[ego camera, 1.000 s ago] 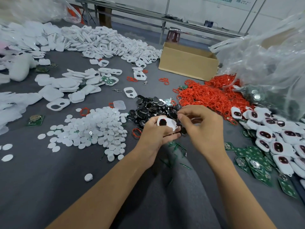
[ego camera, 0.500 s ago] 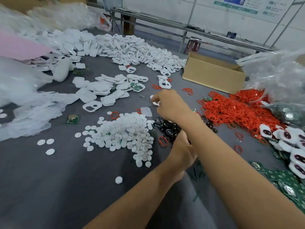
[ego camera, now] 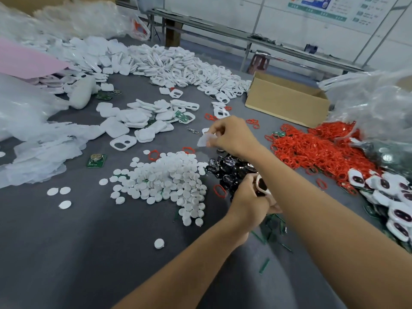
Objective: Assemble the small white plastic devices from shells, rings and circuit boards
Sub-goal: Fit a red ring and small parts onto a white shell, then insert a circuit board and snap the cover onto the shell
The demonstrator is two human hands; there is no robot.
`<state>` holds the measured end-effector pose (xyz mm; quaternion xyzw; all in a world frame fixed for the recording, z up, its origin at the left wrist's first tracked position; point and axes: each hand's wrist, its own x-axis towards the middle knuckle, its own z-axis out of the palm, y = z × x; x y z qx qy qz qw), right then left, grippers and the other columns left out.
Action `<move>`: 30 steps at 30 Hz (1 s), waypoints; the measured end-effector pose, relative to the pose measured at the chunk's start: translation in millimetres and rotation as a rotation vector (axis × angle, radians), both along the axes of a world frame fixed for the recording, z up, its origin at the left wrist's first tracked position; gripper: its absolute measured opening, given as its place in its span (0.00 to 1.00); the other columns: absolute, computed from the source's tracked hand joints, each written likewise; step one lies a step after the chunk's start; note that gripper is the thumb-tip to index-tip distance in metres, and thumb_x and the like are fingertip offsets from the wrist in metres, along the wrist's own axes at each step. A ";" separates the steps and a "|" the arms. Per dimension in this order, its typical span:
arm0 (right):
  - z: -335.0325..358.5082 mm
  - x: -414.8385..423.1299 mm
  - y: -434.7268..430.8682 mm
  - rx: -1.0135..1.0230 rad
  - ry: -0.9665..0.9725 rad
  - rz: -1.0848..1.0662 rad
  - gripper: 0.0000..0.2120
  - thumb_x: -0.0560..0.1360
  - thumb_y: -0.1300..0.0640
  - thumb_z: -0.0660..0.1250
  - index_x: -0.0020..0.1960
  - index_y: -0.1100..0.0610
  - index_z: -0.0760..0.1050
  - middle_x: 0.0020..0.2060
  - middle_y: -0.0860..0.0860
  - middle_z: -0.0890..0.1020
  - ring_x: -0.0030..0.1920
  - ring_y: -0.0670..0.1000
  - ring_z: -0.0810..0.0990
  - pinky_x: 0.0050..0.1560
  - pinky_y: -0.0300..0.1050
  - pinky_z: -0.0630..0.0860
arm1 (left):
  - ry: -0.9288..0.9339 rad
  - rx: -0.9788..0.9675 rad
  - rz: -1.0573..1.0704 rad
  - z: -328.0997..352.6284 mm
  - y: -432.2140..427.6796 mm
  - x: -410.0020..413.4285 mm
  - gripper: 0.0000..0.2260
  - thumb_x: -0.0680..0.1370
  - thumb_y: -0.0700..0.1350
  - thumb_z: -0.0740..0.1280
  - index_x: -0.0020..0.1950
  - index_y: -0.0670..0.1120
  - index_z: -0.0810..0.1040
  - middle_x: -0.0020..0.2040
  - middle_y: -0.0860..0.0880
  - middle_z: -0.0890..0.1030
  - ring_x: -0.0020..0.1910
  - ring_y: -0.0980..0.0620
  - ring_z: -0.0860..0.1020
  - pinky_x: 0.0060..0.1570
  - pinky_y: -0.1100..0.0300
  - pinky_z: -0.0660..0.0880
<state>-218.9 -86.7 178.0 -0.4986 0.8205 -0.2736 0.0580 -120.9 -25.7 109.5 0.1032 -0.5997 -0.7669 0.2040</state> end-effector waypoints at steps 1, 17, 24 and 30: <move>4.3 3.2 10.0 -0.081 -0.015 -0.003 0.03 0.68 0.61 0.75 0.40 0.60 0.82 0.25 0.50 0.73 0.26 0.43 0.66 0.29 0.32 0.63 | -0.003 0.025 -0.030 -1.7 -0.3 -0.4 0.11 0.78 0.26 0.59 0.55 0.40 0.66 0.41 0.49 0.72 0.41 0.48 0.73 0.45 0.55 0.72; -6.7 36.4 140.2 -0.515 -0.338 0.079 0.23 0.64 0.72 0.60 0.50 0.52 0.82 0.43 0.54 0.83 0.36 0.51 0.78 0.40 0.41 0.74 | -0.013 0.133 0.006 -26.6 1.5 -21.6 0.15 0.71 0.42 0.71 0.56 0.43 0.75 0.51 0.42 0.81 0.50 0.42 0.82 0.47 0.51 0.79; -2.9 32.1 145.4 -0.454 -0.437 0.112 0.12 0.70 0.62 0.69 0.53 0.57 0.81 0.37 0.54 0.80 0.37 0.44 0.78 0.40 0.33 0.72 | 0.040 0.181 -0.040 -26.5 -1.9 -18.0 0.09 0.75 0.34 0.67 0.52 0.45 0.76 0.49 0.46 0.82 0.49 0.45 0.83 0.46 0.56 0.79; -0.7 26.4 142.6 -0.556 -0.563 -0.008 0.23 0.71 0.76 0.66 0.60 0.57 0.74 0.38 0.55 0.77 0.37 0.56 0.81 0.40 0.45 0.77 | 0.024 0.197 -0.016 -20.1 -3.6 -13.8 0.13 0.77 0.31 0.66 0.60 0.39 0.73 0.52 0.43 0.82 0.52 0.43 0.83 0.46 0.55 0.80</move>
